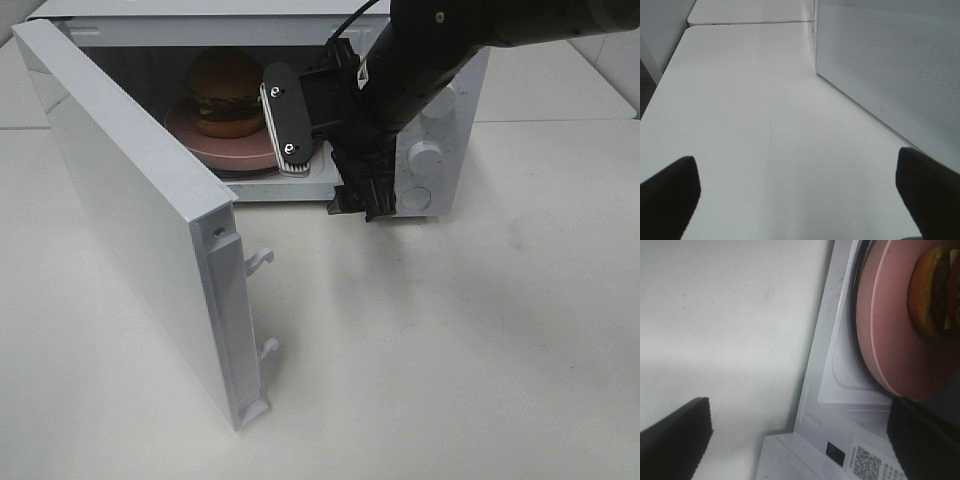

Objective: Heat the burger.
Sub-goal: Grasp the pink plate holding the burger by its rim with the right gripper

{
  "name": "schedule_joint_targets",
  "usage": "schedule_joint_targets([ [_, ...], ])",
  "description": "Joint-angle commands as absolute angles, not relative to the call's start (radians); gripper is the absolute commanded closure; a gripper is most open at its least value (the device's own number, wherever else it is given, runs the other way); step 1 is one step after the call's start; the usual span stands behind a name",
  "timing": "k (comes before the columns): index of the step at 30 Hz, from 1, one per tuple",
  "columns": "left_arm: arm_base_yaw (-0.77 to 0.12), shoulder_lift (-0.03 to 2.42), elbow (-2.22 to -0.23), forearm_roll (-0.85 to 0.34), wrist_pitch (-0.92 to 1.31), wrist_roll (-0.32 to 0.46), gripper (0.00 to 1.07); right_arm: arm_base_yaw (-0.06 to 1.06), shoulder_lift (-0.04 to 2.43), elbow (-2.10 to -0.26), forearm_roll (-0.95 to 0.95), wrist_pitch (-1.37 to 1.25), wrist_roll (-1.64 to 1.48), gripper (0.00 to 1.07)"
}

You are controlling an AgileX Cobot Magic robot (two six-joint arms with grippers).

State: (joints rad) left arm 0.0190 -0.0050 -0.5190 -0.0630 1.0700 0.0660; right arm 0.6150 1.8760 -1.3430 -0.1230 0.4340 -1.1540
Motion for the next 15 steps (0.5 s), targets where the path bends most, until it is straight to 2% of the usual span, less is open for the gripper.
schedule_joint_targets([
  [1,0.021,-0.009,-0.516,-0.066,1.069,0.065,0.07,0.623,1.897,-1.367,-0.124,0.415,-1.146,0.15],
  [15,0.021,-0.009,-0.516,-0.066,1.069,0.065,0.07,0.655,2.023,-1.486,-0.143,0.331,-1.098,0.18],
])
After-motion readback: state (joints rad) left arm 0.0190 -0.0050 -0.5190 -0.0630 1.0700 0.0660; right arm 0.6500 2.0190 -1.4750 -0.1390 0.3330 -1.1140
